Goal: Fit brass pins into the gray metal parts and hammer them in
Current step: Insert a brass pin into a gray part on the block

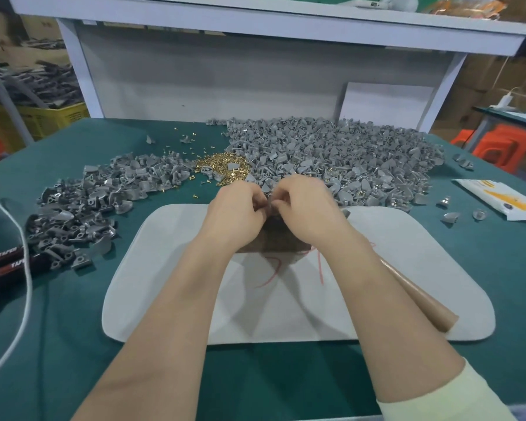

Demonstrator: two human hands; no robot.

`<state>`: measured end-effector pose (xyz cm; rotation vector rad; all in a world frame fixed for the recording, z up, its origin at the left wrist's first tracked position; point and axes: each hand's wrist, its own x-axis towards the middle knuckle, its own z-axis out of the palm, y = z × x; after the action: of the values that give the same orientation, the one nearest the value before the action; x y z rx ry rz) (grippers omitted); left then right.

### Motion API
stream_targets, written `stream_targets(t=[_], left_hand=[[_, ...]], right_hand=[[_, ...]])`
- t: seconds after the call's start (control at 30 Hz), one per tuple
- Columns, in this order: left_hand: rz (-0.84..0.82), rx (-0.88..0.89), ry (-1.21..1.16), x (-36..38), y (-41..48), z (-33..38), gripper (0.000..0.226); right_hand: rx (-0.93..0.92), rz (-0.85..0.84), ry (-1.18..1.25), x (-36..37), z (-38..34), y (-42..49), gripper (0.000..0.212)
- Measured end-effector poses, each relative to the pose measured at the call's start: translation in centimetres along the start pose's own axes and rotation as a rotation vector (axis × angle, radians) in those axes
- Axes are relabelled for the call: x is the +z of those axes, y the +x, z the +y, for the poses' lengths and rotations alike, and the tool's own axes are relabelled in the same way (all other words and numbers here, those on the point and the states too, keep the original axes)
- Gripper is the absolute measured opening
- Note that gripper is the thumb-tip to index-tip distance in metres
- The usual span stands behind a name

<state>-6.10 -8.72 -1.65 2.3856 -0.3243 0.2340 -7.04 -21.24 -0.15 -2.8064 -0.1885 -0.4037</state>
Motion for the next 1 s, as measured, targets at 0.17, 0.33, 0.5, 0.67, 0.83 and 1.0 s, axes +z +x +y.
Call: stream_targets(t=[0.17, 0.33, 0.5, 0.67, 0.83, 1.0], left_hand=[[0.006, 0.013, 0.026, 0.0, 0.0, -0.1, 0.012], [0.003, 0.012, 0.020, 0.0, 0.0, -0.1, 0.012], [0.002, 0.008, 0.028, 0.0, 0.0, -0.1, 0.011], [-0.001, 0.012, 0.023, 0.0, 0.0, 0.0, 0.011], [-0.003, -0.001, 0.017, 0.0, 0.0, 0.1, 0.009], [0.000, 0.000, 0.029, 0.0, -0.1, 0.2, 0.006]], right_hand=[[0.066, -0.024, 0.343, -0.6, 1.4, -0.2, 0.022], [0.105, 0.001, 0.442, -0.3, 1.7, -0.1, 0.018], [0.064, 0.016, 0.358, 0.1, 1.4, -0.1, 0.006], [0.052, 0.012, 0.226, 0.4, 0.8, -0.1, 0.012], [0.074, 0.059, 0.161, 0.7, 0.3, -0.3, 0.016], [0.134, 0.061, 0.220, 0.8, 0.4, -0.4, 0.015]])
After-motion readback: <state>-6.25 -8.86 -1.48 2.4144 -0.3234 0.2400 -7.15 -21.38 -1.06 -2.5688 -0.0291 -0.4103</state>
